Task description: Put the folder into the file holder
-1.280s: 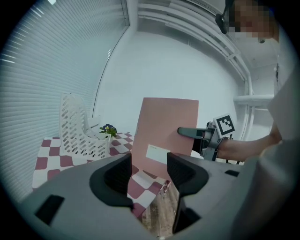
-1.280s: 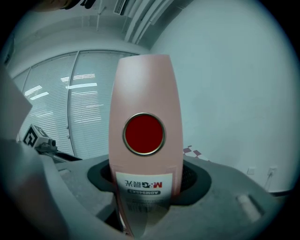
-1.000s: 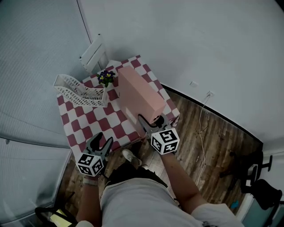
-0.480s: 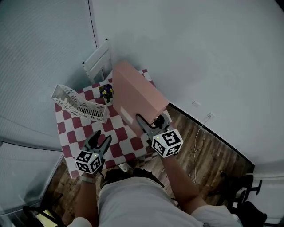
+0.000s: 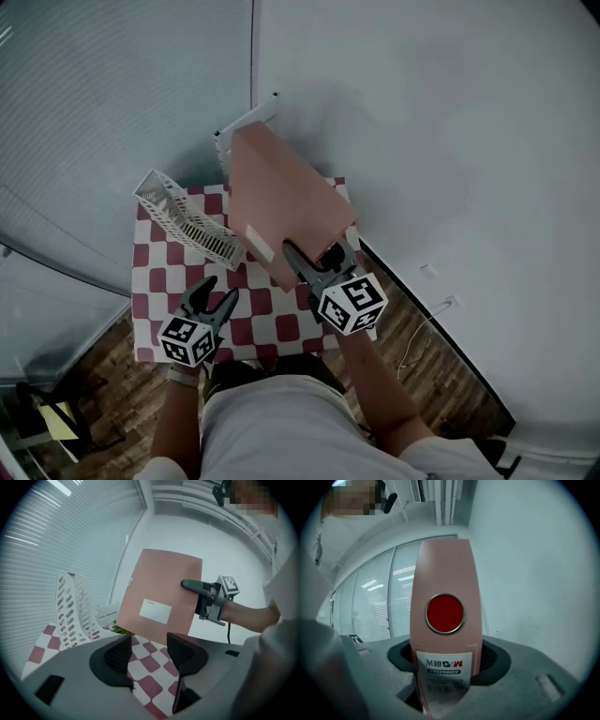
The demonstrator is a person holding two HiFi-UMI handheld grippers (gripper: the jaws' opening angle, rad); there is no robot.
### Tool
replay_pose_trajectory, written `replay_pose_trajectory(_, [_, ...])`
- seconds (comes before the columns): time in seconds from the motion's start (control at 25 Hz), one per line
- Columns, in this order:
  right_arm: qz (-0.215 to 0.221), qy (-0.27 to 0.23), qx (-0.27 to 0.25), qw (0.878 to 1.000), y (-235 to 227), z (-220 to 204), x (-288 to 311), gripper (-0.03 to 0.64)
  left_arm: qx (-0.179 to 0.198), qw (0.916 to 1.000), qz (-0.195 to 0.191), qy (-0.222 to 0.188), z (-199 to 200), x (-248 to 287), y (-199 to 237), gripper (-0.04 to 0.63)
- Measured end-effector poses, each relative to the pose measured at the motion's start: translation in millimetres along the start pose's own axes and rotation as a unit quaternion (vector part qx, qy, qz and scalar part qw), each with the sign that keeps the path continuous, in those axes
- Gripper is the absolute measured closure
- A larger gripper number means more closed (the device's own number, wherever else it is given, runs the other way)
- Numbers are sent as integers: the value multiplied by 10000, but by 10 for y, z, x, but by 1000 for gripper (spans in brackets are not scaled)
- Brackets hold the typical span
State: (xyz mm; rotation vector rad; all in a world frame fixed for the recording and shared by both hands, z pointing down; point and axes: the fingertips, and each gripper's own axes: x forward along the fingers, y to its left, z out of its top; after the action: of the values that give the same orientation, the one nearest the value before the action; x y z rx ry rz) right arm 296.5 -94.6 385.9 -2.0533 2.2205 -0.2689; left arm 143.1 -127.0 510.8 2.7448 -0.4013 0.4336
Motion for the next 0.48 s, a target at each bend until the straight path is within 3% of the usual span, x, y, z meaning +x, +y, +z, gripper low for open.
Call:
replay_pose_trajectory(0.2, [843, 152, -74, 9963, 91, 118, 321, 342, -330, 9960, 781, -277, 58, -136, -2, 377])
replay_pose_trajectory(0.48, [1575, 334, -343, 9864, 260, 2, 647, 342, -587, 9843, 1611, -418, -112, -377, -84, 377])
